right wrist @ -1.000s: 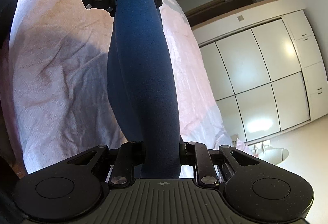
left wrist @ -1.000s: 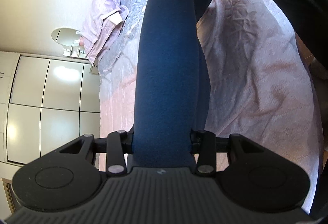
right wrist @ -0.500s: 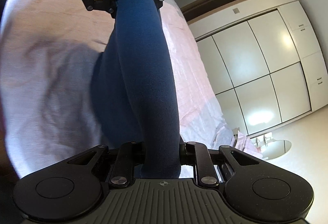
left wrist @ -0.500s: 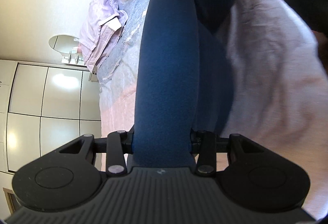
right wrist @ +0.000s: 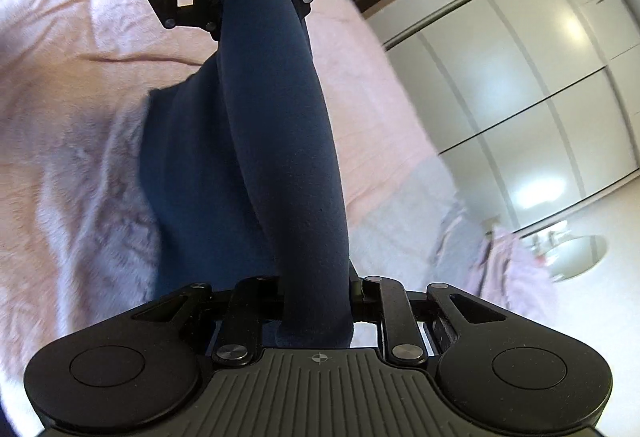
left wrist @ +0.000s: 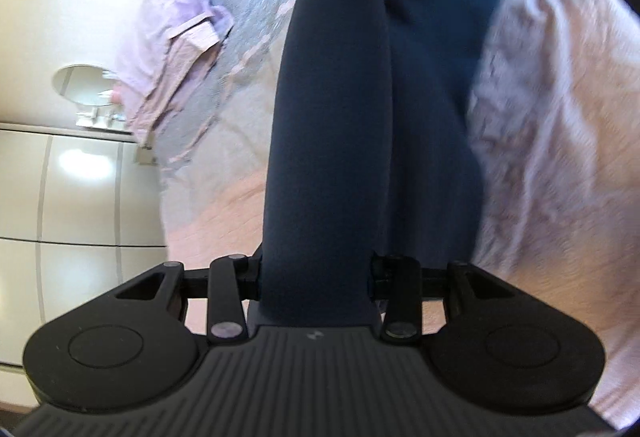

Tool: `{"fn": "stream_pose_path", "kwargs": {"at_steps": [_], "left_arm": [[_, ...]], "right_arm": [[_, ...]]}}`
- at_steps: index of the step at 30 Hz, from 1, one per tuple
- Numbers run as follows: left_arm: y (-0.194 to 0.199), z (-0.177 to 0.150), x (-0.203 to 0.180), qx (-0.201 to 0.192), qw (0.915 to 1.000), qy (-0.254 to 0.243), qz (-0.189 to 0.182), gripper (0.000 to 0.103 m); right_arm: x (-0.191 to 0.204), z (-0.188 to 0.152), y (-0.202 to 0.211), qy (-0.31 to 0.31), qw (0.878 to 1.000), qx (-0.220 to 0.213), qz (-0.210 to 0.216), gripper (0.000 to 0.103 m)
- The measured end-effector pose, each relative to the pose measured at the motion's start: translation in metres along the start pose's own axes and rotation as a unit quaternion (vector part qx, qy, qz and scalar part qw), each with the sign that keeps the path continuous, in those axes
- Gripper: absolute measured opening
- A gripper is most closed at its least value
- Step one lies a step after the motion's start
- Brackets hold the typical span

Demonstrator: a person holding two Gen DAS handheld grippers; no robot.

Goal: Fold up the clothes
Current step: 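Carry the hanging shirt with both grippers toward the stack of jeans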

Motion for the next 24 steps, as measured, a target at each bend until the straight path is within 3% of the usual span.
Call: {"fn": "stream_pose_path", "kwargs": {"at_steps": [7, 13, 19, 24], "left_arm": [[0.071, 0.074, 0.06, -0.021, 0.9989, 0.003, -0.041, 0.037], [0.114, 0.167, 0.104, -0.06, 0.9962, -0.019, -0.061, 0.038], [0.111, 0.252, 0.144, -0.109, 0.9912, -0.052, -0.055, 0.038], [0.082, 0.317, 0.175, -0.171, 0.9797, -0.094, -0.046, 0.038]], "right_arm": [[-0.07, -0.01, 0.094, -0.03, 0.998, 0.036, 0.036, 0.019], [-0.134, -0.055, 0.178, -0.064, 0.995, 0.067, 0.038, 0.019], [-0.191, -0.116, 0.223, -0.084, 0.991, 0.104, 0.009, 0.019], [-0.233, -0.168, 0.242, -0.111, 0.982, 0.15, -0.031, 0.019]]}}
Point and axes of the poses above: each gripper's, at about its wrist camera, not at the fingertips, and y roughly against the way its jaws point, x to its left, z to its top, the point moved 10 cm from there along -y, roughly the way its jaws point, and after that the axes turned 1 degree about -x, right-handed, at the moved point
